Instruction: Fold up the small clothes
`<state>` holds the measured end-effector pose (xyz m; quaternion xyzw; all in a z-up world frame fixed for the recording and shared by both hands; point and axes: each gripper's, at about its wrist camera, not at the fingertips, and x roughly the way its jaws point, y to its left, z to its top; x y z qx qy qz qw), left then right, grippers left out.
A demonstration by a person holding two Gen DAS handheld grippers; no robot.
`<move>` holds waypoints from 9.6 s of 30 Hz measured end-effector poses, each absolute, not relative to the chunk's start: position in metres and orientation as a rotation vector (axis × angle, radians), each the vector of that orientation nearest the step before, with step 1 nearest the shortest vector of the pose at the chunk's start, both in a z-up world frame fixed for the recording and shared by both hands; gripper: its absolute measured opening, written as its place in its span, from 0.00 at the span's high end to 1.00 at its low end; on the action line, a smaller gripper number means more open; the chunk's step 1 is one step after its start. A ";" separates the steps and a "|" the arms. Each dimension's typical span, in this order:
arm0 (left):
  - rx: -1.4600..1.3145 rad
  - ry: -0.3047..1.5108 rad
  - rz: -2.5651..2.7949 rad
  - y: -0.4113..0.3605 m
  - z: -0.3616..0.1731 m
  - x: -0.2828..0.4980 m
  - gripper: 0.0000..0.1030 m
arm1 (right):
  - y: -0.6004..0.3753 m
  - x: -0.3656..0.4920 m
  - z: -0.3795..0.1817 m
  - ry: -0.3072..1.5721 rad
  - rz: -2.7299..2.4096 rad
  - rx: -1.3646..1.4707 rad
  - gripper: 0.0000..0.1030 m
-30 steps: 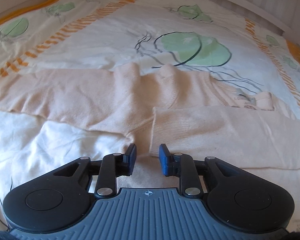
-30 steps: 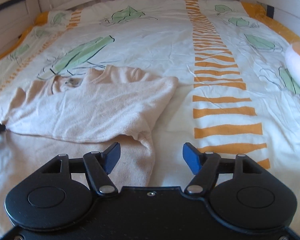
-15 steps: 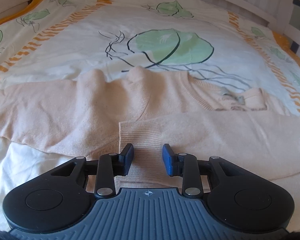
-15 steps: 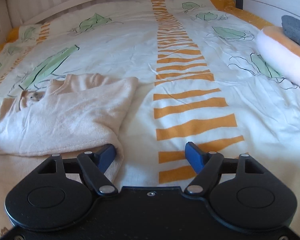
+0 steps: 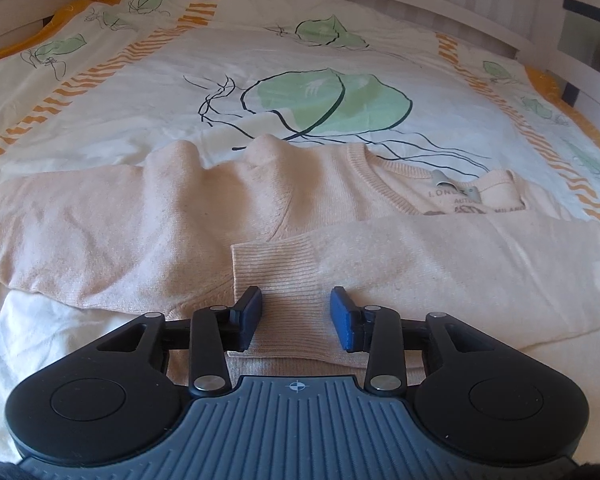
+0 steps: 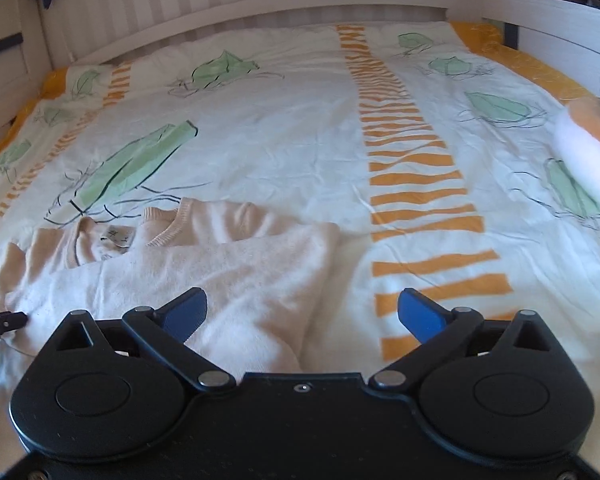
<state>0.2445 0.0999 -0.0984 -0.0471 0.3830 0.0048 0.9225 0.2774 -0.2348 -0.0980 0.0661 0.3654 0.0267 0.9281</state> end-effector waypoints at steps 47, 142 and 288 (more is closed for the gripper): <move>-0.416 0.613 0.323 0.310 -0.041 0.171 0.15 | -0.113 0.190 -0.090 0.794 0.332 0.066 0.00; -0.092 0.775 -0.107 0.116 -0.088 0.213 0.35 | -0.191 0.247 -0.083 0.691 0.284 0.296 0.00; -0.013 0.691 0.119 0.163 -0.079 0.301 0.61 | -0.227 0.268 -0.134 0.695 0.122 0.166 0.03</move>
